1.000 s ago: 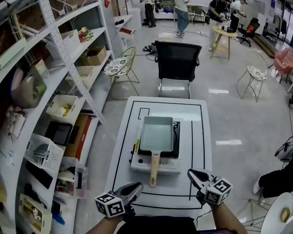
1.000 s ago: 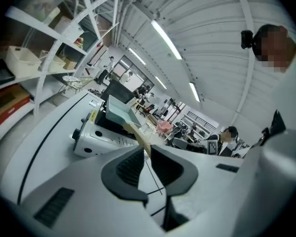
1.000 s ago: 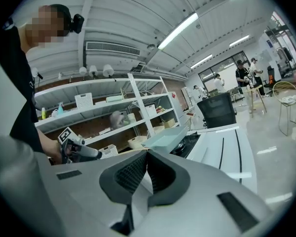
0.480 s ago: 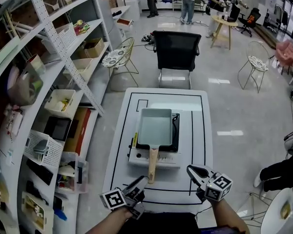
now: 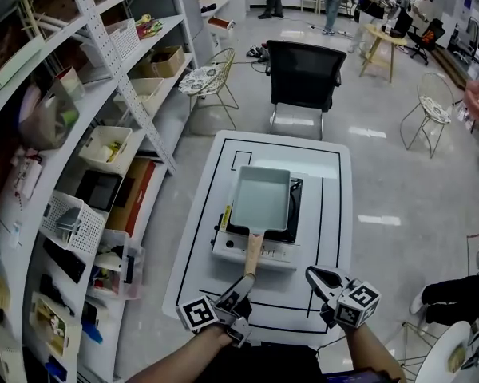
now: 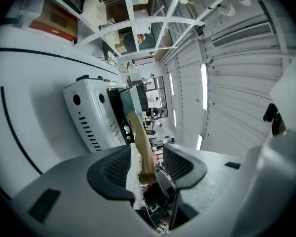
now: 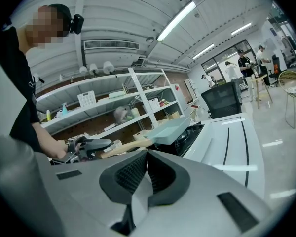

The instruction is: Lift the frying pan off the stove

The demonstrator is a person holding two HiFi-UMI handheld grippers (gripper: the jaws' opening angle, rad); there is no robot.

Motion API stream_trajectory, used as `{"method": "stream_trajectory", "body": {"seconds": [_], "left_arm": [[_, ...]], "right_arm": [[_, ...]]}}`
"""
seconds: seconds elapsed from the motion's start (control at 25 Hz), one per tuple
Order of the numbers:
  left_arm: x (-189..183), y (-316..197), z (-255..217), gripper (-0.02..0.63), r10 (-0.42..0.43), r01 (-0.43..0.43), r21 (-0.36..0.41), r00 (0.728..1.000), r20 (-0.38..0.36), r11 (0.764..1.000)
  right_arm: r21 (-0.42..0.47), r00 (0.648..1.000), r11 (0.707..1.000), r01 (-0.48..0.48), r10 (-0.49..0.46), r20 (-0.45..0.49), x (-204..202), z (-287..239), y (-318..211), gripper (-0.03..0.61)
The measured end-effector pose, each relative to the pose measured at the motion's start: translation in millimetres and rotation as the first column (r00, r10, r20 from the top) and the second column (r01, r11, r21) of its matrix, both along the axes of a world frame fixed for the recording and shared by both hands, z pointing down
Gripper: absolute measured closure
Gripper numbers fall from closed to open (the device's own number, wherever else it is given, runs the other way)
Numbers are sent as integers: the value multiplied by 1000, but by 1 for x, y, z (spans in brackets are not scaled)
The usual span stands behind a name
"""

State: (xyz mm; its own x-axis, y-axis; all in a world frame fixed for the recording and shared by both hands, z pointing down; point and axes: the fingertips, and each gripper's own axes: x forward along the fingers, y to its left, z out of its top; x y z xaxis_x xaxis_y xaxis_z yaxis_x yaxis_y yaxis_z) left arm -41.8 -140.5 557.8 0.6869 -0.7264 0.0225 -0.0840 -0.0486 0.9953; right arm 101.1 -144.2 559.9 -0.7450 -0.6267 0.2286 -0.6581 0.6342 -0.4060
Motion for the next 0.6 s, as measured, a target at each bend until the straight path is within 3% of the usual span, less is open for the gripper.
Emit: {"method": "stream_trajectory", "body": {"seconds": [0.24, 0.4, 0.6], "left_arm": [[2, -9, -1, 410, -109, 109, 5, 994, -27, 994], [-1, -12, 4, 462, -199, 199, -9, 980, -23, 980], [-2, -16, 5, 468, -266, 265, -17, 963, -49, 964]], "right_arm": [[-13, 1000, 1000, 10, -10, 3, 6, 4, 2, 554], [-19, 1000, 1000, 13, -13, 2, 10, 5, 3, 554], [-29, 1000, 999, 20, -20, -7, 15, 6, 7, 554]]}}
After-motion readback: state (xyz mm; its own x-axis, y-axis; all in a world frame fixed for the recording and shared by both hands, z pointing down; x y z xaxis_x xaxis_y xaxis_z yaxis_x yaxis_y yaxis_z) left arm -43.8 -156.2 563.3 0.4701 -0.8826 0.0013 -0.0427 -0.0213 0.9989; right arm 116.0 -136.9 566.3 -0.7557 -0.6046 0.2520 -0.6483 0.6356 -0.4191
